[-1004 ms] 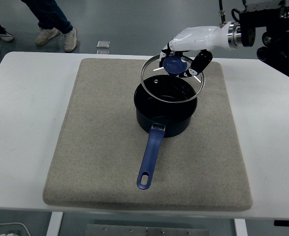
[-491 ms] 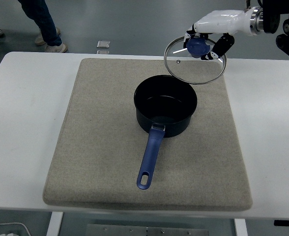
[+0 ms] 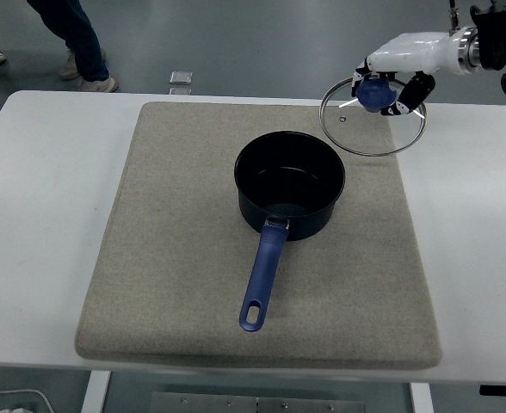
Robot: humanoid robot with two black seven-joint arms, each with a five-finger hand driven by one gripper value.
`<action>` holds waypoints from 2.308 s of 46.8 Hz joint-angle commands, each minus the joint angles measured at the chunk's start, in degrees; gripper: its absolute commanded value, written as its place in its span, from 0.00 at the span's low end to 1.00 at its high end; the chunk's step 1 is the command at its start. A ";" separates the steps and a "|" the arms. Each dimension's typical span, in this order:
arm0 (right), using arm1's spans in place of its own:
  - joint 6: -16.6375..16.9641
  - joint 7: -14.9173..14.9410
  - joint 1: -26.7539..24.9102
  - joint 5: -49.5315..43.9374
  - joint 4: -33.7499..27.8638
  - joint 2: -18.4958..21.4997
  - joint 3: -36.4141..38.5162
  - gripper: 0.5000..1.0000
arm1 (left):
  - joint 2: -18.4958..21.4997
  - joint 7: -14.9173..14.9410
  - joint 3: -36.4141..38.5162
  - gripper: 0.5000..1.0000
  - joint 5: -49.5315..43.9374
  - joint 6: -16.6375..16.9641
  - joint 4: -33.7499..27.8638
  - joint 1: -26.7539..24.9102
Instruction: Lift the pot lid and place it to the right of the pot.
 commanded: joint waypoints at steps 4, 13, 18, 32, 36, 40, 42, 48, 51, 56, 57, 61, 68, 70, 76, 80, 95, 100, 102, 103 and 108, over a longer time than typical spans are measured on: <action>0.00 0.00 -0.57 -0.09 -0.05 -0.44 -0.04 0.00 | 0.00 0.00 -0.01 1.00 0.00 0.00 -0.04 0.00; 0.00 0.00 -1.09 -0.09 -0.40 -0.61 -2.15 0.00 | 0.00 0.08 -0.01 1.00 0.00 0.00 0.05 0.00; 0.00 0.00 -1.88 -0.09 -0.40 -1.49 -2.32 0.00 | 0.00 0.00 -0.01 1.00 0.00 0.00 0.05 0.00; 0.00 0.00 -3.64 0.00 -0.31 -3.07 -3.82 0.00 | 0.00 0.00 -0.01 1.00 0.00 0.00 -0.04 0.00; 0.00 0.00 -4.43 0.00 -0.31 -3.51 -3.91 0.00 | 0.00 0.00 -0.01 1.00 0.00 0.00 -0.04 0.00; 0.00 0.00 -5.22 0.00 -0.31 -3.86 -3.91 0.00 | 0.00 0.00 -0.01 1.00 0.00 0.00 -0.04 0.00; 0.00 0.00 -5.31 0.00 -0.23 -3.86 -3.91 0.00 | 0.00 0.08 -0.01 1.00 0.00 0.00 0.05 0.00; 0.09 0.00 -5.66 0.17 -0.14 -4.74 -3.91 0.00 | 0.00 0.08 -0.01 1.00 0.00 0.00 0.05 0.00; 0.00 0.00 -5.75 0.35 0.04 -4.92 -3.82 0.00 | 0.00 0.00 -0.01 1.00 0.00 0.00 0.05 0.00; 0.00 0.00 -6.63 0.52 0.13 -4.92 -3.73 0.00 | 0.00 0.08 -0.01 1.00 0.00 0.00 0.05 0.00; 0.00 0.00 -6.89 0.52 0.13 -4.92 -3.73 0.00 | 0.00 0.08 -0.01 1.00 0.00 0.00 -0.04 0.00; 0.00 0.00 -7.51 0.61 0.21 -4.92 -3.56 0.00 | 0.00 0.00 -0.01 1.00 0.00 0.00 0.05 0.00; 0.00 0.00 -8.04 1.05 0.39 -5.01 -3.38 0.00 | 0.00 0.08 -0.01 1.00 0.00 0.00 -0.04 0.00; 0.00 0.00 -8.12 1.14 0.39 -5.01 -3.29 0.00 | 0.00 0.00 -0.01 1.00 0.00 0.00 -0.04 0.00; 0.09 0.00 -8.48 1.58 2.14 -5.53 -3.03 0.00 | 0.00 0.00 -0.01 1.00 0.00 0.00 0.05 0.00; 0.17 0.00 -8.48 1.93 3.99 -5.97 -3.12 0.00 | 0.00 0.00 -0.01 1.00 0.00 0.00 0.05 0.00; 1.67 0.00 -8.21 6.76 5.49 -6.41 -3.03 0.00 | 0.00 0.00 -0.01 1.00 0.00 0.00 -0.04 0.00; 1.76 0.00 -8.12 6.94 6.10 -6.94 -3.03 0.00 | 0.00 0.00 0.08 1.00 0.00 0.00 -0.04 0.00; 1.67 0.00 -8.12 7.03 6.80 -7.03 -3.03 0.00 | 0.00 0.08 -0.01 1.00 0.00 0.00 0.05 0.00; 1.58 0.00 -8.12 7.12 7.07 -7.11 -2.94 0.00 | 0.00 0.00 -0.01 1.00 0.00 0.00 0.05 0.00; 1.32 0.00 -8.21 8.61 7.16 -7.03 -2.94 0.00 | 0.00 0.00 -0.01 1.00 0.00 0.00 -0.04 0.00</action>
